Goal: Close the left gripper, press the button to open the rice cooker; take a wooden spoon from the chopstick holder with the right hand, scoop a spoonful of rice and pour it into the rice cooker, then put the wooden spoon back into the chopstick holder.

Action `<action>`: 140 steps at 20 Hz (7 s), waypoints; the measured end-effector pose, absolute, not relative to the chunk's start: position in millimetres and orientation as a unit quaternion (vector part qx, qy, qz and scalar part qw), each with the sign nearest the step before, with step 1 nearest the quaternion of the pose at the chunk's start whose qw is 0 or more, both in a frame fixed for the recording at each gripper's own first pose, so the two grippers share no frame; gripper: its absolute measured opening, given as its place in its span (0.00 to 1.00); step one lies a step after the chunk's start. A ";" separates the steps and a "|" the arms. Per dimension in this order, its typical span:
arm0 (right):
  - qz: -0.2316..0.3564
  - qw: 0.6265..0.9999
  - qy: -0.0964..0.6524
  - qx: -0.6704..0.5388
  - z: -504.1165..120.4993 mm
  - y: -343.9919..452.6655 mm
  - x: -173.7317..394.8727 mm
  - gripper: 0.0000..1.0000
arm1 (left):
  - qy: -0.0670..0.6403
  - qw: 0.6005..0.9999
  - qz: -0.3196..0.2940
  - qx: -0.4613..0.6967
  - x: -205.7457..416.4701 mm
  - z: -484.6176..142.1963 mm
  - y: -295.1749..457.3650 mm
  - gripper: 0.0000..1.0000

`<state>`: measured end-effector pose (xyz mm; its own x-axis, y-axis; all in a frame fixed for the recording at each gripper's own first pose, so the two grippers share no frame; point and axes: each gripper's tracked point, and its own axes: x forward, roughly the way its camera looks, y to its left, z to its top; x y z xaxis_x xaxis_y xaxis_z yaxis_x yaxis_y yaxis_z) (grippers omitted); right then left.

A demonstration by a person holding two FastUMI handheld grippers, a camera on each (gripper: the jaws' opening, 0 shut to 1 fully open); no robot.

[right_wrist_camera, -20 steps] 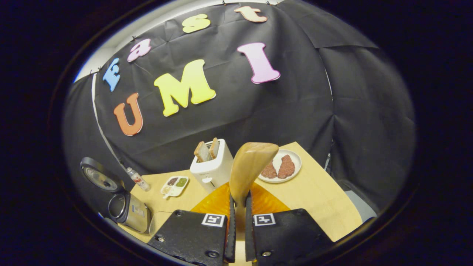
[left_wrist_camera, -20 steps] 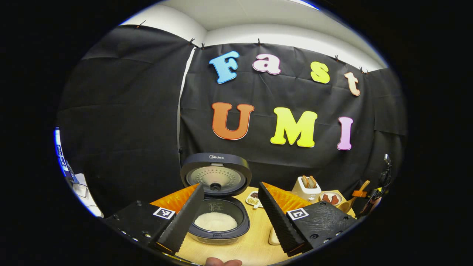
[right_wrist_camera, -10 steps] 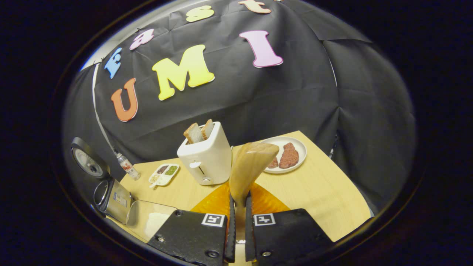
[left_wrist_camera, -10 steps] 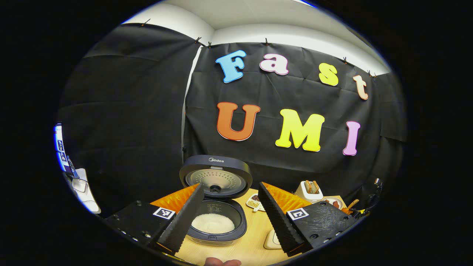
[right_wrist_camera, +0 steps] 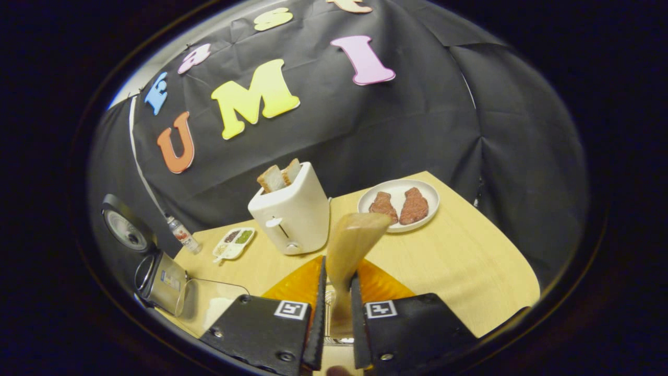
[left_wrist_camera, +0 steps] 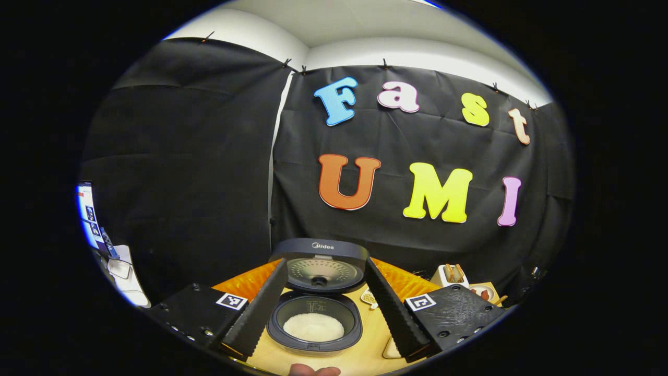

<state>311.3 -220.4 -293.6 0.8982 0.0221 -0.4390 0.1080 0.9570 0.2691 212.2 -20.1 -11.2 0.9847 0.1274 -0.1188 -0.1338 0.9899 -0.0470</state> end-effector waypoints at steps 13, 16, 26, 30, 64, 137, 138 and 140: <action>-0.073 0.984 0.137 0.089 -166.7 -248.7 265.2 0.90 | 0.040 0.998 0.032 -0.020 245.0 3.6 -23.7 0.94; -0.060 0.988 0.114 0.083 -130.1 -227.7 246.5 0.95 | 0.028 0.999 0.038 -0.027 258.1 12.0 -11.6 0.95; -0.049 0.996 0.067 0.024 -70.7 -170.9 191.3 0.96 | 0.042 0.998 0.039 -0.009 331.9 -1.5 18.2 0.94; -0.069 0.995 0.064 0.009 -68.6 -172.8 166.5 1.00 | 0.074 0.996 0.039 -0.006 361.1 -21.9 30.4 0.94; 0.049 0.992 0.118 0.004 -104.2 -98.4 176.4 1.00 | 0.327 0.944 0.047 -0.020 227.0 -206.3 -12.5 0.98; 0.002 1.000 0.009 -0.016 -16.7 -32.1 -51.2 0.97 | 0.038 0.996 -0.084 0.007 -16.8 -16.5 -109.9 0.94; 0.001 1.000 0.006 -0.018 -14.6 -31.4 -49.7 1.00 | 0.045 0.996 -0.083 0.003 -16.3 -17.7 -108.6 0.95; -0.001 1.000 0.010 -0.023 -16.4 -30.8 -48.4 0.96 | 0.046 0.996 -0.077 0.007 -15.9 -18.9 -102.1 0.95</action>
